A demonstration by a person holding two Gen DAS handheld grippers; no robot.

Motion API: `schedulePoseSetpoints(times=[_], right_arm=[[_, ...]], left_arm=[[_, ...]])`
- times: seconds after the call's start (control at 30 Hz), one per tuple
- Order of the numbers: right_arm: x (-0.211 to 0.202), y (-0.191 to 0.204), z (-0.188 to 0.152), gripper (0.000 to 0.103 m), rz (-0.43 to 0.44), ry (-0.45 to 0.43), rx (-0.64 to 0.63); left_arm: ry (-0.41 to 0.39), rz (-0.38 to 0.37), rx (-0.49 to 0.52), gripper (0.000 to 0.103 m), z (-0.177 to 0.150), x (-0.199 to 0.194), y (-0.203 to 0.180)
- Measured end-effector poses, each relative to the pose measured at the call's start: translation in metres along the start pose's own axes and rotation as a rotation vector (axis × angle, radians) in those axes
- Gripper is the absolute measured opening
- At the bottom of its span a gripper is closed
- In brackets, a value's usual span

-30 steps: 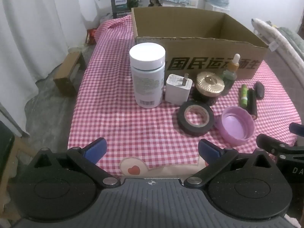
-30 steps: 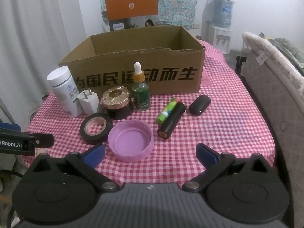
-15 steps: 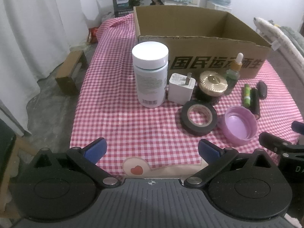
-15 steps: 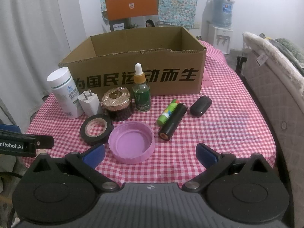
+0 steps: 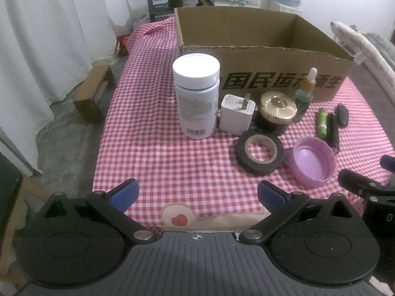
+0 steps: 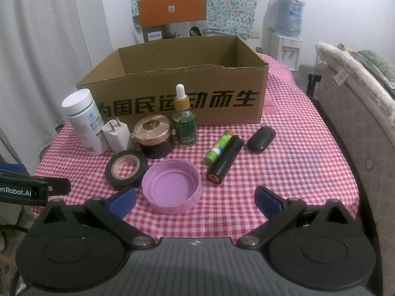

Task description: Organize rigid objects

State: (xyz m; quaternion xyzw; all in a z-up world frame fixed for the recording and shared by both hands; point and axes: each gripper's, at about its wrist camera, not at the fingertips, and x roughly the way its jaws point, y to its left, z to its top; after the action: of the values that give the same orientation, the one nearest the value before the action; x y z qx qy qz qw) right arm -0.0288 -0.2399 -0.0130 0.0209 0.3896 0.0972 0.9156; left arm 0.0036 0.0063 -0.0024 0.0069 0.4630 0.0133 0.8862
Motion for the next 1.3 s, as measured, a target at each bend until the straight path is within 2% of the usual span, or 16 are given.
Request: schedulePoseSetpoints(times=[0.6, 0.8, 0.97, 1.07, 1.2, 1.27, 1.3], right_arm=[[0.000, 0.000, 0.000, 0.103, -0.011, -0.014, 0.002], [-0.002, -0.002, 0.000, 0.103, -0.039, -0.039, 0.002], [-0.007, -0.011, 0.000, 0.103, -0.023, -0.076, 0.004], [-0.012, -0.025, 0.001, 0.103, 0.030, -0.109, 0.033], [-0.011, -0.041, 0.004, 0.102, 0.099, -0.112, 0.078], [-0.006, -0.049, 0.005, 0.097, 0.139, -0.092, 0.109], [-0.001, -0.053, 0.006, 0.095, 0.159, -0.074, 0.132]], left_arm=[[0.012, 0.001, 0.009, 0.103, 0.001, 0.002, -0.001], [-0.026, -0.029, 0.038, 0.103, 0.003, 0.000, -0.007], [-0.141, -0.097, 0.092, 0.103, 0.008, -0.010, -0.015], [-0.221, -0.189, 0.120, 0.103, 0.010, -0.013, -0.020], [-0.230, -0.250, 0.213, 0.096, 0.016, -0.005, -0.038], [-0.220, -0.267, 0.277, 0.091, 0.014, 0.002, -0.049], [-0.211, -0.286, 0.306, 0.083, 0.013, 0.005, -0.054]])
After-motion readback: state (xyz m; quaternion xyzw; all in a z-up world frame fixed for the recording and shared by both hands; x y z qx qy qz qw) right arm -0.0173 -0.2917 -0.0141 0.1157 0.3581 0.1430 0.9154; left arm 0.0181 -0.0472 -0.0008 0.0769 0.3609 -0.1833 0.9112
